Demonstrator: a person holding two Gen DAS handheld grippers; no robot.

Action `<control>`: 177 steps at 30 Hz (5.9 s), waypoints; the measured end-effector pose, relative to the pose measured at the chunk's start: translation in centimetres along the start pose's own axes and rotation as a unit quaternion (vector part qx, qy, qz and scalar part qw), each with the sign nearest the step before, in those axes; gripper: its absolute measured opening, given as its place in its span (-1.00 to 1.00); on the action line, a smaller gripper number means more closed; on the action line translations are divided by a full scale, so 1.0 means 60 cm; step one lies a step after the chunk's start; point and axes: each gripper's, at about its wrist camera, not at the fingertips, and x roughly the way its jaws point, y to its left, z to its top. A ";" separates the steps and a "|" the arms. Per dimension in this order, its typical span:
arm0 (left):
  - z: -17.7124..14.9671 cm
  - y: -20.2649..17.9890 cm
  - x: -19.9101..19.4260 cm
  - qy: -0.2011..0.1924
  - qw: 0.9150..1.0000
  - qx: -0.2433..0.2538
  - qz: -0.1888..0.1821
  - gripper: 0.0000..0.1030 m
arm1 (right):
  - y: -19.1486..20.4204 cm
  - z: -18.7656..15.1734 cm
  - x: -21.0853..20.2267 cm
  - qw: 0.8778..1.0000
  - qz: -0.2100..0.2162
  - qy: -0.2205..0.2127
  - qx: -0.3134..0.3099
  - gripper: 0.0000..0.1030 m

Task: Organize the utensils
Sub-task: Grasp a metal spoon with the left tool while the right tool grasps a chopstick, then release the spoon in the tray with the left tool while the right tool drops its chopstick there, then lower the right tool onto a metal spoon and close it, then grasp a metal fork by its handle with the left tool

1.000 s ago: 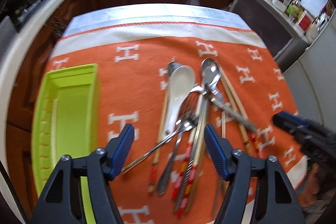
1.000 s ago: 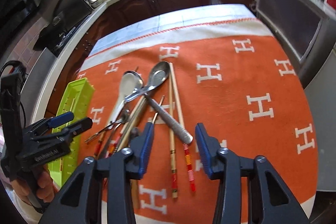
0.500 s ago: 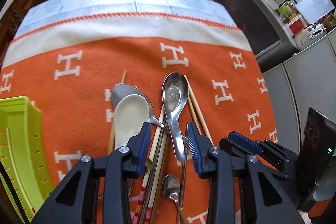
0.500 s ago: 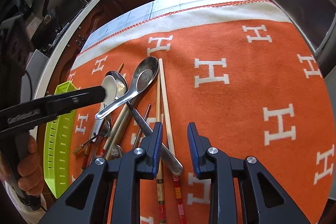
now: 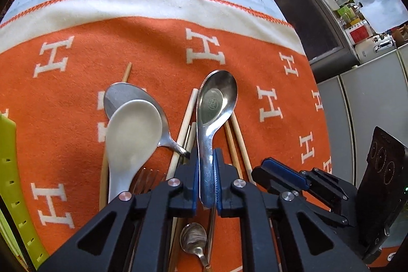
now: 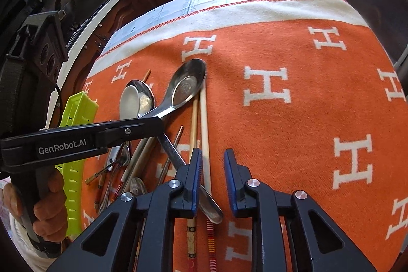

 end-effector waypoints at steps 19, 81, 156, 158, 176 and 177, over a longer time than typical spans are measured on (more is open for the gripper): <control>-0.066 0.026 -0.177 -0.146 0.985 -0.011 0.087 -0.98 | 0.075 -0.004 0.033 0.988 -0.085 0.018 -0.130 -0.85; -0.267 0.278 -0.346 -0.174 0.911 -0.117 0.355 0.18 | 0.419 -0.057 -0.022 0.993 0.085 0.065 -0.041 -0.72; -0.192 0.064 -0.089 0.003 0.987 0.106 0.117 -0.92 | 0.209 -0.163 0.013 0.995 0.022 0.047 -0.089 -0.72; -0.196 0.068 -0.084 0.008 0.989 0.098 0.114 -0.92 | 0.219 -0.167 0.015 0.994 0.011 0.043 -0.101 -0.77; -0.155 0.056 -0.058 0.008 0.987 0.091 0.131 -0.68 | 0.178 -0.186 -0.028 0.997 0.041 0.031 -0.054 -0.88; -0.153 0.057 -0.058 0.008 0.988 0.088 0.125 -0.75 | 0.177 -0.187 -0.028 0.997 0.041 0.031 -0.054 -0.88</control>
